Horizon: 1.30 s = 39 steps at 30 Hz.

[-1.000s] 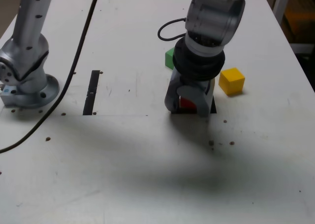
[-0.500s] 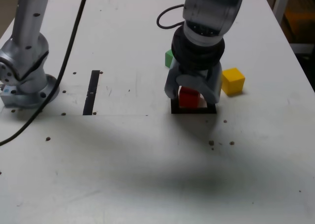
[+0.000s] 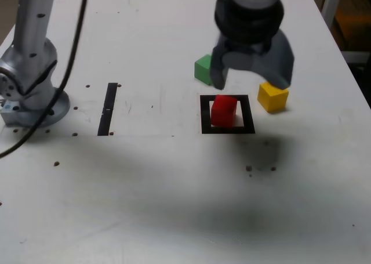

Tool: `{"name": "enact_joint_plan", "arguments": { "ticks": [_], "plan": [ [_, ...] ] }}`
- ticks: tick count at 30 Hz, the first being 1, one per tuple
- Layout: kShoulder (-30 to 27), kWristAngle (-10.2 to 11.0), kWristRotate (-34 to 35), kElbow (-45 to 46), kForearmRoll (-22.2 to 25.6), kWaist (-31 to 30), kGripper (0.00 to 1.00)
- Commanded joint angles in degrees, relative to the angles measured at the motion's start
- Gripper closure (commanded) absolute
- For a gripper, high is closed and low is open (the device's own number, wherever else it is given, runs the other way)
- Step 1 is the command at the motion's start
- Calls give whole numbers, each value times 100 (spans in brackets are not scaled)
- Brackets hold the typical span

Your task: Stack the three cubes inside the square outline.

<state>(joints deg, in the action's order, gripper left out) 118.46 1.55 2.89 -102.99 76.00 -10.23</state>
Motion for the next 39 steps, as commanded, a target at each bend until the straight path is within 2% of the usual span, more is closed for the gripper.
{"name": "enact_joint_plan", "arguments": {
  "ticks": [1,4,11,16,28,35,39],
  "plan": [
    [291,-141,43,-431,96,251,0],
    [646,-172,272,-962,376,395,0],
    [1411,80,927,-2026,1194,397,2],
    [1843,77,1122,-2551,1535,451,6],
    [2259,-17,1203,-2744,1611,697,10],
    [2474,-171,1008,-2848,1601,804,13],
    [2584,-155,969,-3002,1619,826,25]
  ]
}}
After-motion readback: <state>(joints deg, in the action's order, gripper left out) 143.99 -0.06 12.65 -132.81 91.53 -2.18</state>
